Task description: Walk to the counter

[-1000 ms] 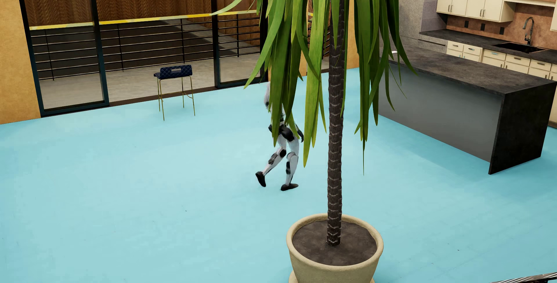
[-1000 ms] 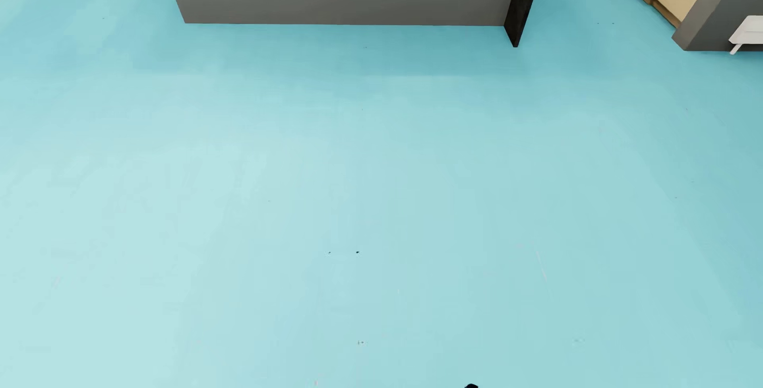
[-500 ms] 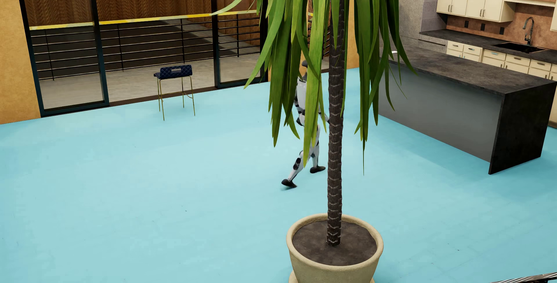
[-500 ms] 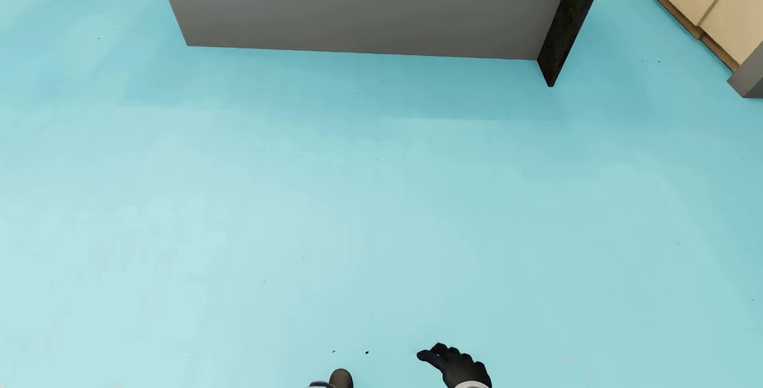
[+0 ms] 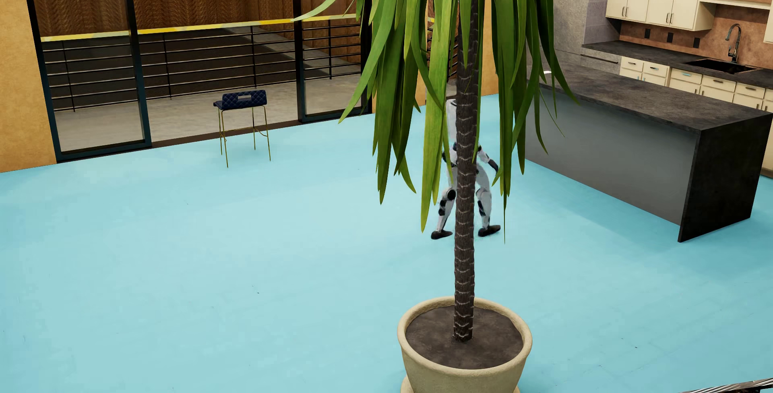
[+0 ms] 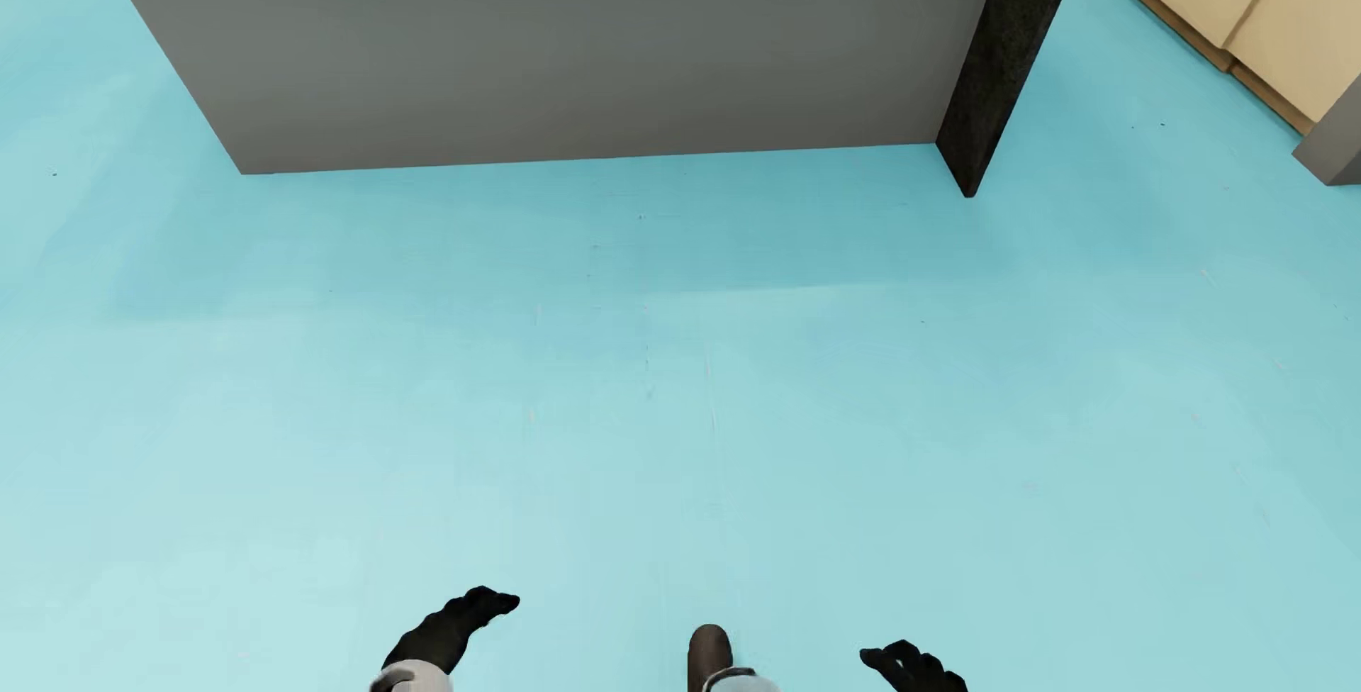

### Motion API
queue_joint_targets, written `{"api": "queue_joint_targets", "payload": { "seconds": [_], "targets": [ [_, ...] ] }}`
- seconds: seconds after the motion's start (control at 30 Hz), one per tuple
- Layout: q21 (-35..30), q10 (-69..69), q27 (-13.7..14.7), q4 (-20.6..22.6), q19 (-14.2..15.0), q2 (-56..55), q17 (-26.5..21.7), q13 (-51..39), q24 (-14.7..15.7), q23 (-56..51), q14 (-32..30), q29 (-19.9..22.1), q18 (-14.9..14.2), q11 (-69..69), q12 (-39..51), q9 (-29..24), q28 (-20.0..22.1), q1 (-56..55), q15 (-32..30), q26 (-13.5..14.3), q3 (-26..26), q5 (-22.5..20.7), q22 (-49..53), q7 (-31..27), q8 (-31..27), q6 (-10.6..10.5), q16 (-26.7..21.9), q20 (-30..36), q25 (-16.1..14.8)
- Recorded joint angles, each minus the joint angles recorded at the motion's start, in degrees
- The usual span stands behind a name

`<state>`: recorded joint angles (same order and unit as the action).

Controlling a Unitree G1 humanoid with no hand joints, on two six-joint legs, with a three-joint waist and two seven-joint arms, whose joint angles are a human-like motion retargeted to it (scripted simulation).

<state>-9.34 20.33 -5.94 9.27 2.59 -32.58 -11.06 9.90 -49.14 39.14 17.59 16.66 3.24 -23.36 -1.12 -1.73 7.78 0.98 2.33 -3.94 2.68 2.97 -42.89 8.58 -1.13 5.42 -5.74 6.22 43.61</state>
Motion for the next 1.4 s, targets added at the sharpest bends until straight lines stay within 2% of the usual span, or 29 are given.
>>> {"api": "queue_joint_targets", "payload": {
  "seconds": [0.07, 0.1, 0.13, 0.2, 0.27, 0.3, 0.33, 0.37, 0.4, 0.47, 0.5, 0.53, 0.6, 0.67, 0.7, 0.73, 0.8, 0.87, 0.93, 0.97, 1.03, 1.07, 1.13, 1.17, 1.2, 1.27, 1.33, 1.4],
  "targets": [
    [-0.5, -1.1, 0.1, 0.5, 1.6, 1.5, 0.6, 1.3, 0.7, 1.1, 0.4, 1.2, -0.3, 12.7, 0.7, 0.3, 1.0, 4.2, -0.8, 0.0, 1.0, -0.5, 0.7, -1.9, 1.4, -0.1, -0.2, 1.0, 2.0],
    [-0.2, -0.7, 0.1, 0.5, 1.2, 1.6, 1.3, 1.9, 0.8, 2.3, 0.7, 1.7, -0.6, 12.0, 0.7, 0.4, 1.9, 6.0, -1.5, -0.1, 1.4, -1.0, 0.8, -2.9, 1.5, -0.3, -0.2, 1.5, 2.6],
    [0.3, 0.1, 0.0, 0.1, -2.6, 1.4, 2.2, 2.6, 0.9, 3.6, 0.2, 2.2, -1.0, 8.9, 0.2, 0.6, 2.5, 7.7, -4.9, -0.3, 1.8, -1.8, 0.6, -4.0, 0.8, -0.6, -0.3, 1.8, 3.0],
    [1.3, 3.9, -0.5, -1.9, -4.2, 3.1, 4.3, 4.0, 2.1, 7.2, -4.4, 2.7, -2.1, 3.7, -2.3, 1.1, 3.0, 10.3, -10.1, -1.5, 2.3, -3.0, 0.1, -5.3, 1.6, -2.0, 0.0, 0.6, 3.5],
    [1.1, 14.7, -0.6, -5.2, -5.4, 5.7, 5.8, 4.2, 4.1, 11.5, -15.2, 2.3, -8.0, 0.5, -5.6, 1.4, 2.0, 8.0, -7.6, -2.9, 2.3, -5.2, -1.6, -6.3, 3.4, -4.0, 0.3, -0.9, 4.4],
    [0.4, 23.7, -0.2, -7.2, -6.0, 7.4, 6.2, 3.7, 3.4, 13.3, -22.2, 1.9, -10.4, -0.2, -6.7, 1.4, 0.1, 4.1, -5.6, -2.6, 2.4, -6.3, -2.4, -6.6, 4.5, -5.0, -0.9, 0.9, 5.4],
    [-0.5, 32.9, 0.3, -9.9, -6.6, 9.1, 6.4, 2.8, 1.4, 14.5, -28.7, 1.6, -14.8, -0.6, -7.4, 1.2, -2.2, -0.7, -3.8, -1.5, 2.4, -7.4, -2.5, -6.3, 5.8, -5.9, -3.0, 4.0, 6.5],
    [-1.0, 40.8, 1.0, -13.2, -6.8, 10.7, 6.7, 1.5, -0.3, 15.5, -34.6, 1.7, -17.2, -0.9, -8.2, 1.0, -3.9, -5.6, -1.9, 0.2, 2.4, -8.4, -1.5, -5.3, 6.7, -6.8, -5.6, 6.5, 7.4],
    [-1.8, 46.7, 1.5, -15.5, -7.1, 12.3, 6.8, -0.1, -0.7, 15.9, -34.8, 1.7, -17.3, -1.3, -9.2, 0.6, -4.4, -10.6, -0.1, 0.8, 2.1, -9.6, -0.1, -5.2, 7.2, -7.7, -7.0, 7.1, 8.2],
    [-3.5, 51.7, 2.5, -18.2, -7.5, 15.8, 6.6, -3.8, 3.1, 16.5, -24.0, 1.8, -14.4, -2.1, -12.2, 0.0, -2.7, -19.3, 3.4, -0.7, 1.3, -11.9, 3.0, -5.0, 7.2, -8.9, -7.2, 3.2, 9.5],
    [-3.6, 50.1, 2.9, -19.4, -7.8, 17.8, 6.9, -5.9, 5.4, 16.5, -19.4, 1.8, -14.0, -2.2, -13.4, -0.3, -1.1, -22.6, 5.1, -2.4, 0.7, -12.8, 4.0, -4.6, 6.5, -9.3, -5.9, 0.7, 9.6],
    [-3.4, 46.1, 3.5, -20.1, -7.9, 19.8, 7.3, -7.8, 7.0, 15.9, -15.1, 1.9, -11.6, -2.3, -14.4, -0.5, 0.3, -25.3, 6.6, -3.9, 0.1, -13.7, 4.9, -4.2, 5.7, -9.6, -5.0, -1.5, 9.1],
    [-3.8, 32.9, 4.9, -21.2, -8.2, 23.5, 7.5, -11.3, 7.9, 13.6, -9.9, 2.4, -8.9, -2.1, -15.7, -0.6, 1.1, -29.1, 9.2, -5.4, -1.1, -14.6, 6.0, -2.5, 3.6, -9.8, -3.8, -3.3, 8.2],
    [-5.2, 16.0, 6.4, -21.3, -8.2, 27.3, 7.4, -13.7, 6.5, 10.8, -10.8, 2.8, -7.6, -0.4, -15.5, -0.5, -0.6, -30.6, 10.9, -5.4, -2.0, -15.2, 4.9, 0.2, 1.7, -9.8, -3.8, -2.2, 7.5],
    [-5.8, 7.0, 7.0, -20.3, -8.3, 29.4, 7.4, -14.6, 5.2, 9.5, -12.3, 2.8, -8.7, 0.9, -15.3, -0.3, -1.9, -30.6, 11.4, -5.3, -2.2, -15.3, 4.2, 0.6, 0.9, -9.7, -3.9, -1.4, 7.0],
    [-6.5, -1.6, 7.4, -19.3, -8.2, 31.4, 7.4, -15.2, 4.1, 8.5, -13.8, 2.9, -11.6, 2.1, -15.1, -0.1, -2.8, -30.0, 11.7, -5.2, -2.4, -15.4, 3.8, 0.5, 0.1, -9.6, -3.9, -1.1, 6.4],
    [-7.8, -8.9, 7.5, -18.3, -8.0, 35.0, 7.9, -16.0, 3.5, 7.7, -13.0, 3.1, -15.1, 2.7, -15.3, 0.2, -3.0, -30.1, 13.1, -5.0, -2.6, -15.5, 3.8, 0.2, -1.3, -9.4, -3.2, -2.2, 5.7],
    [-8.5, -5.8, 6.8, -17.5, -7.5, 38.6, 7.9, -15.5, 3.5, 8.2, -18.1, 3.3, -10.1, 2.4, -15.2, 0.7, -2.7, -29.7, 13.0, -5.1, -2.9, -14.7, 3.6, 0.5, -2.4, -9.1, -1.9, -3.3, 5.2],
    [-8.6, -1.8, 5.3, -16.5, -7.4, 41.2, 7.8, -13.7, 2.9, 10.3, -23.9, 3.0, -6.6, 0.3, -14.8, 1.5, -2.7, -28.1, 10.1, -5.7, -3.3, -12.9, 2.4, 1.7, -3.0, -8.2, -0.7, -4.0, 5.1],
    [-8.4, -0.4, 4.0, -15.4, -7.3, 41.4, 7.6, -12.5, 2.7, 12.0, -23.0, 2.3, -5.0, -2.2, -14.4, 1.8, -2.8, -27.0, 6.7, -6.0, -3.5, -11.6, 1.7, 2.3, -3.0, -7.4, 0.0, -4.3, 5.1],
    [-8.7, 0.1, 1.6, -12.9, -4.7, 38.7, 6.7, -10.5, 2.6, 15.6, -19.7, -1.1, -3.5, -11.7, -13.7, 2.3, -2.6, -23.6, -2.5, -6.0, -3.9, -8.2, 0.6, 4.3, -2.4, -5.8, 1.2, -5.1, 5.5],
    [-9.9, 0.2, 1.1, -11.6, -3.0, 35.2, 5.6, -9.6, 2.6, 16.4, -18.1, -3.6, -2.5, -19.3, -12.7, 2.3, -2.5, -21.9, -7.8, -6.1, -4.1, -6.2, 0.2, 5.7, -2.0, -5.0, 2.0, -5.2, 6.7],
    [-12.9, 0.8, 2.2, -9.0, 5.2, 26.7, 2.0, -9.0, 2.6, 16.7, -14.9, -7.5, -1.2, -35.2, -11.7, 2.1, -2.1, -19.2, -18.3, -4.9, -4.5, 0.5, 0.5, 8.8, 0.6, -3.2, 2.8, -4.9, 9.3],
    [-13.2, 1.1, 2.7, -7.4, 7.5, 22.4, 0.3, -8.4, 2.6, 15.9, -13.3, -8.1, -0.9, -41.7, -11.4, 1.9, -1.2, -17.8, -20.3, -3.4, -4.4, 3.4, -0.1, 10.0, 1.0, -2.2, 2.8, -4.7, 9.4],
    [-12.0, 1.5, 2.5, -5.9, 6.6, 18.4, -0.8, -7.4, 2.3, 14.6, -11.8, -7.9, -0.6, -46.0, -10.3, 1.7, -0.5, -16.4, -15.5, -2.9, -4.2, 4.1, -0.8, 10.7, 0.4, -1.4, 2.9, -4.6, 8.4],
    [-6.4, 2.0, 0.5, -3.5, 5.0, 11.8, -1.1, -4.3, 1.5, 11.5, -9.3, -5.3, -0.1, -47.5, -7.6, 1.3, 0.3, -13.5, -5.1, -3.1, -3.7, 4.1, -2.5, 11.1, -0.5, -0.3, 3.4, -5.0, 4.1],
    [-1.7, 2.1, -1.3, -2.0, 3.3, 7.4, -0.1, -2.2, 0.8, 8.9, -7.2, -2.7, 0.1, -39.5, -5.6, 1.0, 0.6, -10.7, 4.8, -2.7, -2.5, 4.9, -2.4, 9.8, -0.1, 0.1, 3.7, -4.8, 0.2],
    [-1.0, 0.5, -1.6, -0.9, -0.5, 5.5, 0.3, -1.1, 0.8, 7.8, -6.4, -2.1, 0.0, -23.8, -4.4, 1.1, 0.3, -8.0, 7.7, -0.9, -1.1, 4.0, -0.5, 7.6, -0.4, 0.2, 2.8, -2.8, 0.0]
  ]
}}
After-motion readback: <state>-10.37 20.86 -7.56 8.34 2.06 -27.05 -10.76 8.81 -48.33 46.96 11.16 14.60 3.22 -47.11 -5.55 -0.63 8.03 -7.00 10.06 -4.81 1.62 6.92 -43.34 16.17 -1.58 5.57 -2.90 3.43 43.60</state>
